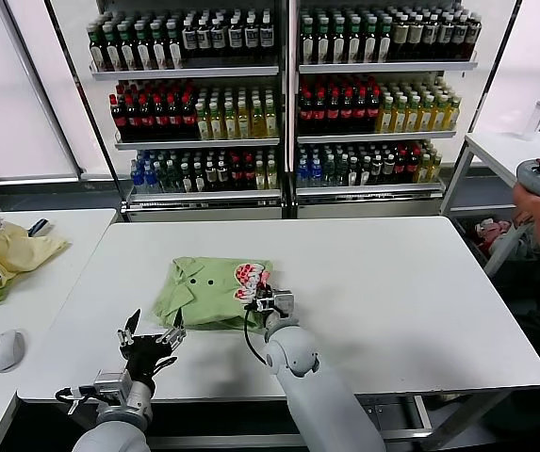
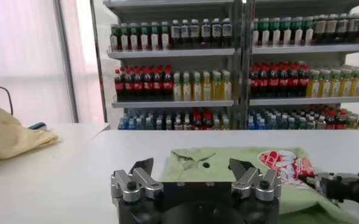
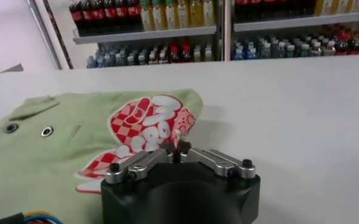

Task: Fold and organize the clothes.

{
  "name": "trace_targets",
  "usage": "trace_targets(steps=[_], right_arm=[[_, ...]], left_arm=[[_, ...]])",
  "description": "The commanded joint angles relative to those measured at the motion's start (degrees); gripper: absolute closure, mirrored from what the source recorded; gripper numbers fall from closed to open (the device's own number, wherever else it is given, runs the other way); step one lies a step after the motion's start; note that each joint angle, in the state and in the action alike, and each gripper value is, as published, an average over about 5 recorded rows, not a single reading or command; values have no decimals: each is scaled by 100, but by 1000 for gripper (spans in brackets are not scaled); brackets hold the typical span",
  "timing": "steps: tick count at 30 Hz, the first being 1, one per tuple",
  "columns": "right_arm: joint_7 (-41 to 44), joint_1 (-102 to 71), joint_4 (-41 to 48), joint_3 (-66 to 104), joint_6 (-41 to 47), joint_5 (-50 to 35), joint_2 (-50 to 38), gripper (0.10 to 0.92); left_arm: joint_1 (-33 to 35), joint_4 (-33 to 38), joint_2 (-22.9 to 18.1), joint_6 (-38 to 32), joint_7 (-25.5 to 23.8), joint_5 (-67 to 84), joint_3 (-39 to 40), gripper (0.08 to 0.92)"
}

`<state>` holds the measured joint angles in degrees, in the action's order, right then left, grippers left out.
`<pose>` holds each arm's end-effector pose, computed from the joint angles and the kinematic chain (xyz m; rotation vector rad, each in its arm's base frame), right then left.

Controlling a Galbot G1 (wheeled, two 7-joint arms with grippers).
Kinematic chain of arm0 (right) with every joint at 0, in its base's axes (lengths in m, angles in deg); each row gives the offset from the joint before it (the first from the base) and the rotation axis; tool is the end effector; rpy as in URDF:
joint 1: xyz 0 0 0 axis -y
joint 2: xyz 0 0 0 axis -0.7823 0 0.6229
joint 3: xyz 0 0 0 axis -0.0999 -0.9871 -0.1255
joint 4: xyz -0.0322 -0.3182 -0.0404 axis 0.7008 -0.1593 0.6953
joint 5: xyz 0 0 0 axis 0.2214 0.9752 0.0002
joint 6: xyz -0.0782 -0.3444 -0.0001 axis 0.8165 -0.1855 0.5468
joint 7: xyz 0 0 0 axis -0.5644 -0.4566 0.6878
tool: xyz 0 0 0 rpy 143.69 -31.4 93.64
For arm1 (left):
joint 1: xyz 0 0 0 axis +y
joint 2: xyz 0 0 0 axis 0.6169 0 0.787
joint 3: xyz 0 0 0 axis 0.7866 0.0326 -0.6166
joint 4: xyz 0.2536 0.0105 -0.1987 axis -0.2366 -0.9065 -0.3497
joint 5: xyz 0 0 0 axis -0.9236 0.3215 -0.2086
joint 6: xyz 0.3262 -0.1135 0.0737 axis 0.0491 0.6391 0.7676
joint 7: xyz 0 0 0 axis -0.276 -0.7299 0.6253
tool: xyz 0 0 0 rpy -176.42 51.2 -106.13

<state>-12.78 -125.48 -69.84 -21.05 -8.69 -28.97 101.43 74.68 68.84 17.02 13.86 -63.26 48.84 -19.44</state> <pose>0.4002 0.1761 -0.2785 0.3236 -2.7025 -0.0771 0.2209 0.0156 -0.2368 0.0983 -2.9093 -0.0279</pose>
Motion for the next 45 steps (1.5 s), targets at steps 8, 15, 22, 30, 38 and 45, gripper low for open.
trace_targets(steps=[8, 15, 22, 30, 38, 45], right_arm=[[1151, 591, 35, 672, 12, 658, -1652, 906], [1360, 539, 71, 965, -92, 887, -2046, 906], [1340, 407, -6, 1097, -834, 939, -2101, 897], [978, -143, -923, 1244, -1245, 856, -2199, 677], [863, -1502, -2354, 1873, -1467, 767, -2369, 452], [926, -3072, -3763, 2708, -1498, 504, -2354, 258]], left_arm=[[-13, -17, -51, 3, -68, -95, 116, 177], [-22, -46, -40, 4, -87, -144, 181, 177], [-31, -35, -111, 7, -119, -270, 286, 177], [28, 60, -122, 13, -191, -369, 311, 177], [143, 220, -145, -5, -326, -442, 319, 177], [258, 364, -155, -79, -461, -498, 320, 177]])
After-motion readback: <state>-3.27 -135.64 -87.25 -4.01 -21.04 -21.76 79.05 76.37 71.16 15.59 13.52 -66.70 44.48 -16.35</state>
